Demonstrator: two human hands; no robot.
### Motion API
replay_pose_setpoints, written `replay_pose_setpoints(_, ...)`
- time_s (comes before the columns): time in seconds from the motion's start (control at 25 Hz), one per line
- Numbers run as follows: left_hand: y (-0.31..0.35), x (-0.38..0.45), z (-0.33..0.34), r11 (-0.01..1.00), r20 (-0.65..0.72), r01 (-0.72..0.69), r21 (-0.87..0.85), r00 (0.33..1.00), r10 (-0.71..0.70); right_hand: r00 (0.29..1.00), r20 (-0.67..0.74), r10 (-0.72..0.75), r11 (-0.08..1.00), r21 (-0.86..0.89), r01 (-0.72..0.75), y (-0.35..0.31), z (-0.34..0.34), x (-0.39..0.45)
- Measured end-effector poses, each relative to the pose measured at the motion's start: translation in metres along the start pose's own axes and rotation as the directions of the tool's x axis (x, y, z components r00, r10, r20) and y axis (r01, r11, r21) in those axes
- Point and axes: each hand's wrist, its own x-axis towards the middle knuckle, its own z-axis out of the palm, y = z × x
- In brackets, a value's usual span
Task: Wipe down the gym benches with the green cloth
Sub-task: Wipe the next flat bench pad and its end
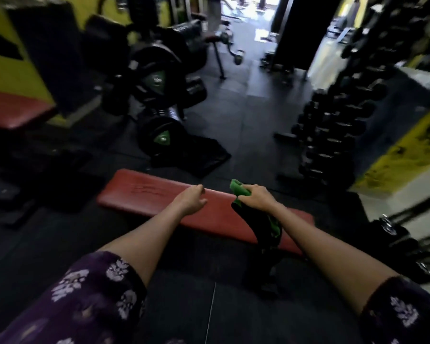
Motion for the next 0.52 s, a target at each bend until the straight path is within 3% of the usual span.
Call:
replay_pose_setpoints(0.12, -0.04, -0.016, -0.018, 0.987, -0.051, 0.159, -0.012, 0.986, -0.159, 0.984, 0.085, -0.158, 0.986, -0.048, 0.162, -0.043, 0.017, 0.027)
replay_pose_setpoints(0.28, -0.1, -0.051, -0.025, 0.937, -0.087, 0.344, -0.055, 0.933, -0.348, 0.899, 0.283, -0.335, 0.917, -0.12, 0.38, -0.098, 0.058, 0.049)
replay_pose_setpoints(0.52, -0.189, -0.078, -0.035, 0.864, -0.067, 0.5, -0.054, 0.862, -0.503, 0.811, 0.408, -0.418, 0.846, -0.15, 0.511, -0.176, 0.123, 0.086)
